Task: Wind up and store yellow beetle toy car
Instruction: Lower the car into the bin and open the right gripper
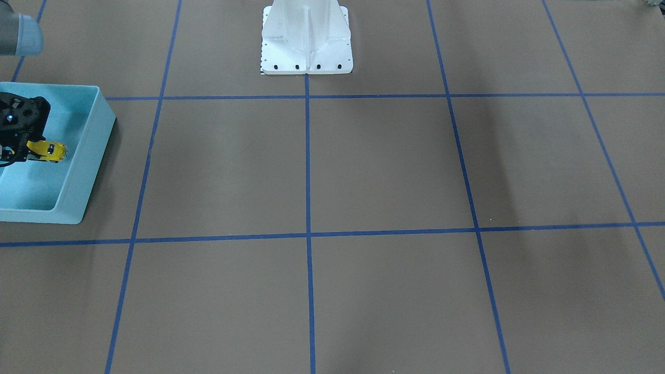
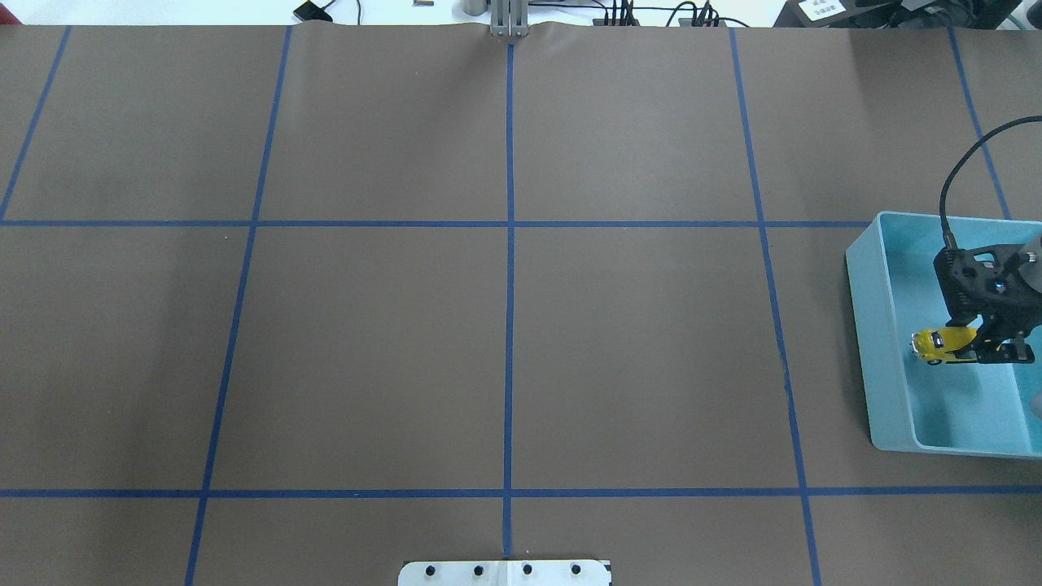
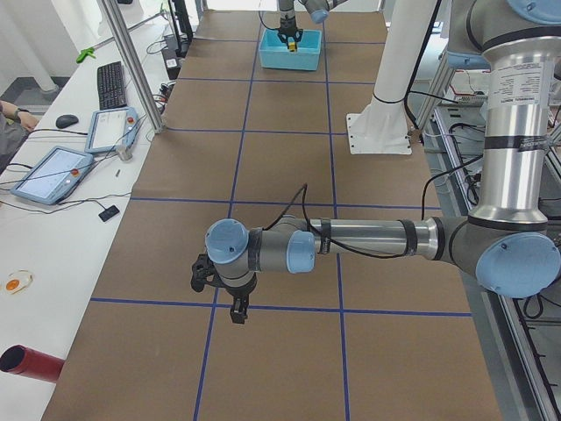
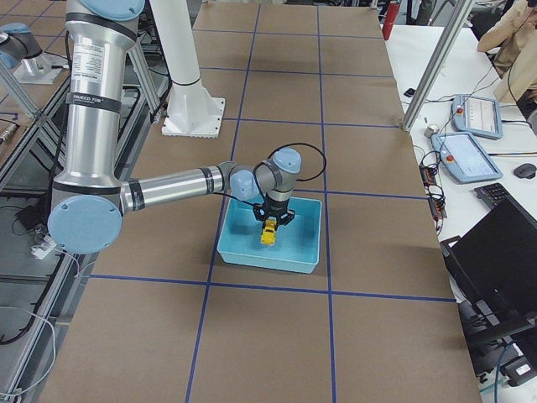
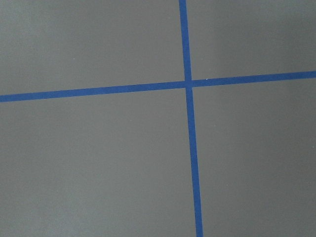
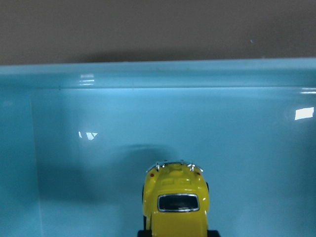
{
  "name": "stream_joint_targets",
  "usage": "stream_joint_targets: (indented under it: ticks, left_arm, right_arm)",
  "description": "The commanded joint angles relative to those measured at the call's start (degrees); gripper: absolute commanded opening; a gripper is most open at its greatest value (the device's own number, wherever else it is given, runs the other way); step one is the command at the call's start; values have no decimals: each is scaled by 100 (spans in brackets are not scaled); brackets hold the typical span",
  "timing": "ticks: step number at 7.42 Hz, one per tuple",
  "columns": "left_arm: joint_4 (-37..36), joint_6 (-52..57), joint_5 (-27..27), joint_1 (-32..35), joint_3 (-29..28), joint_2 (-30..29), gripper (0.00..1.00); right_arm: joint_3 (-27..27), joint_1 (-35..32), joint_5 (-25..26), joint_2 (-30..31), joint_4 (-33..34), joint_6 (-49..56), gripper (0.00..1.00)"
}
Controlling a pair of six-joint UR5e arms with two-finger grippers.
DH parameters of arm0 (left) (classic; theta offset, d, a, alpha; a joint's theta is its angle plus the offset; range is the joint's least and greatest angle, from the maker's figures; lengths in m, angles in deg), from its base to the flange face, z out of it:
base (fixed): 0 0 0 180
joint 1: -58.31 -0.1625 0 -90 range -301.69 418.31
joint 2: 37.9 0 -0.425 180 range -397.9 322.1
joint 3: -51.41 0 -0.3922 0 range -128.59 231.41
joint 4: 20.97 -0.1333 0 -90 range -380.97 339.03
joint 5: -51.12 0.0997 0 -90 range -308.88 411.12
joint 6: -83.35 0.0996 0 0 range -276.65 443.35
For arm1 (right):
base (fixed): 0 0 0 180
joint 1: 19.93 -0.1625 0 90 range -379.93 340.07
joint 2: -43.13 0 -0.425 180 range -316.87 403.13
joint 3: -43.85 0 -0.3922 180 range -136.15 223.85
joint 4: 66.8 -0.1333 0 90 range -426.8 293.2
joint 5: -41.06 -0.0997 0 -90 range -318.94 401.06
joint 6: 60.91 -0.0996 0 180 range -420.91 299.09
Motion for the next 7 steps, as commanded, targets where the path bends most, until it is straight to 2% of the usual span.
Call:
stream_joint_targets:
  ticks: [1,2,4,6,7]
  left_arm:
    - [-15,0,-13,10,2,30,100]
    - [-15,0,-22,1,2,21,100]
    - [-15,0,-22,1,2,30,100]
    - [-15,0,-31,10,2,30,100]
    - [-15,0,-31,10,2,30,100]
  right_arm:
    - [-35,45,5,0,-1,-13,72]
    - [-26,45,5,-9,-1,-13,100]
    - [0,45,-4,-44,-1,-30,100]
    - [490,2,-21,-53,43,-153,100]
    - [484,-303,-178,-70,69,-415,100]
